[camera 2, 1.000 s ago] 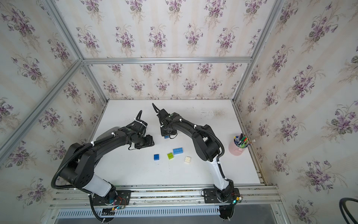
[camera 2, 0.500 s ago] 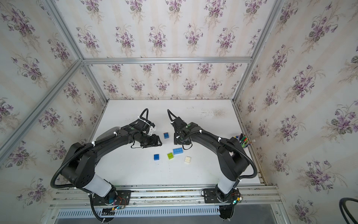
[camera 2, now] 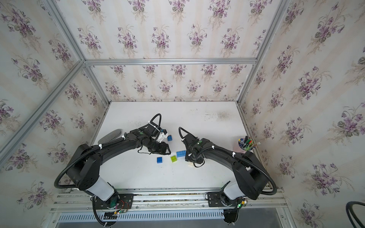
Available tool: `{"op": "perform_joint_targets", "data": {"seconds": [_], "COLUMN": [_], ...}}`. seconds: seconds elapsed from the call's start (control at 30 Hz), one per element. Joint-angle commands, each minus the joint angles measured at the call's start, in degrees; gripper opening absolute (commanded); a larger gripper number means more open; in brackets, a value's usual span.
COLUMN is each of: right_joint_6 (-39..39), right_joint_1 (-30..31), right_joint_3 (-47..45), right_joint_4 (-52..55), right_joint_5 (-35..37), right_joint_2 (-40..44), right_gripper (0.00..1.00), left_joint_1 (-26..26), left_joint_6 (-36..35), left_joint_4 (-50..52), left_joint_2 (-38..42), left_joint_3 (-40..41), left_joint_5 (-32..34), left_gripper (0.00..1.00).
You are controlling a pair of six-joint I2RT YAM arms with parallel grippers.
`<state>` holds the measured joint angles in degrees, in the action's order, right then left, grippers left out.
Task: Assemble the letter y with lego
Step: Pick up the lego brick from the center of the board.
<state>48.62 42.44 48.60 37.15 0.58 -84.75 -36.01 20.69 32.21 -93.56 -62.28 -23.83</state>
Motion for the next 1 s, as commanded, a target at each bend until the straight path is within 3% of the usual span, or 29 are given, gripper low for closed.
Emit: {"op": "perform_joint_targets", "data": {"seconds": [0.0,0.2,0.47,0.6,0.97], "right_joint_6": [3.05,2.89,1.88,0.46,-15.39], "right_joint_1": [0.36,0.37,0.39,0.37,-2.95], "right_joint_3": [-0.35,-0.05,0.17,1.66,13.23], "right_joint_4": [-0.61,-1.20,-0.94,-0.07,2.06], "right_joint_5": [0.52,1.18,0.65,1.42,1.82], "right_joint_2": [-1.49,-2.87,-3.47,-2.82,-6.63], "right_gripper": [0.50,0.43,0.27,0.25,0.24], "left_joint_1": [-0.18,-0.27,-0.23,-0.27,-0.27], "left_joint_6": [-1.06,-0.83,-0.92,-0.91,-0.87], "left_joint_4": [0.70,0.75,0.93,1.01,0.99], "left_joint_2": [0.29,1.10,1.51,1.47,2.22], "left_joint_3": [0.01,0.59,1.02,1.03,2.01], "left_joint_5": [0.64,1.59,2.53,2.57,2.39], "left_gripper": [0.65,0.66,0.65,0.66,0.65]}}
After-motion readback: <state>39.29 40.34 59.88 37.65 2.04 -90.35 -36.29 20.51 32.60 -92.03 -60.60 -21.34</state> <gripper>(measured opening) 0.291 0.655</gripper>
